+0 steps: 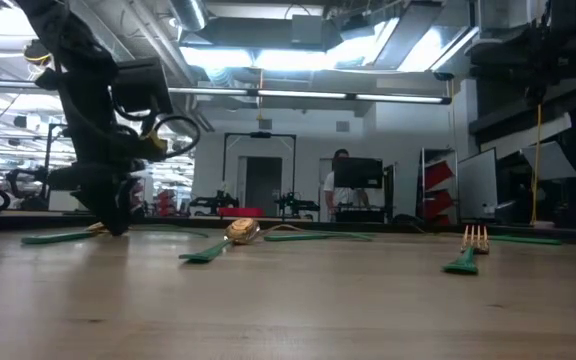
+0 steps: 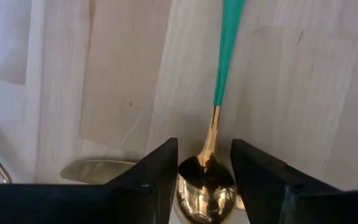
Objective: Sort silverware
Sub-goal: Put the middle left spoon into the utensil organizer
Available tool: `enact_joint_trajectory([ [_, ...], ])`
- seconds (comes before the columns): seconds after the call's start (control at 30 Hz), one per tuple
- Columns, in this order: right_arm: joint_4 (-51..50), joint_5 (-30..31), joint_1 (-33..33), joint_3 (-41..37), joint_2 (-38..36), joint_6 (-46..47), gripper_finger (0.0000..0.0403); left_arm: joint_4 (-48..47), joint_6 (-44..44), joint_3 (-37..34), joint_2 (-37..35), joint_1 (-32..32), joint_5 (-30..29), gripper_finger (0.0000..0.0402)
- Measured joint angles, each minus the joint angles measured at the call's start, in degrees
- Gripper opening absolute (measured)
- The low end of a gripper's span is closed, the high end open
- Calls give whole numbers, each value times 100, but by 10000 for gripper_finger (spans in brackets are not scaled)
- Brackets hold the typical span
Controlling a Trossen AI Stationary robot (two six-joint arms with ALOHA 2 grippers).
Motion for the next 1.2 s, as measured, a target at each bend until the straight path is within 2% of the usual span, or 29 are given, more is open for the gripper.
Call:
enact_joint_trajectory([
  [0.13,0,0,-2,0,0,0,138,18,46,6,93,-4,13,117],
  [0.43,0,-2,0,0,0,0,138,283,305,-11,110,-3,-46,11],
  [0.67,2,-2,-2,0,0,0,138,217,328,203,138,2,-115,5],
  [1.2,-124,-3,-1,-2,-2,-2,138,67,674,1522,127,-161,-172,0],
])
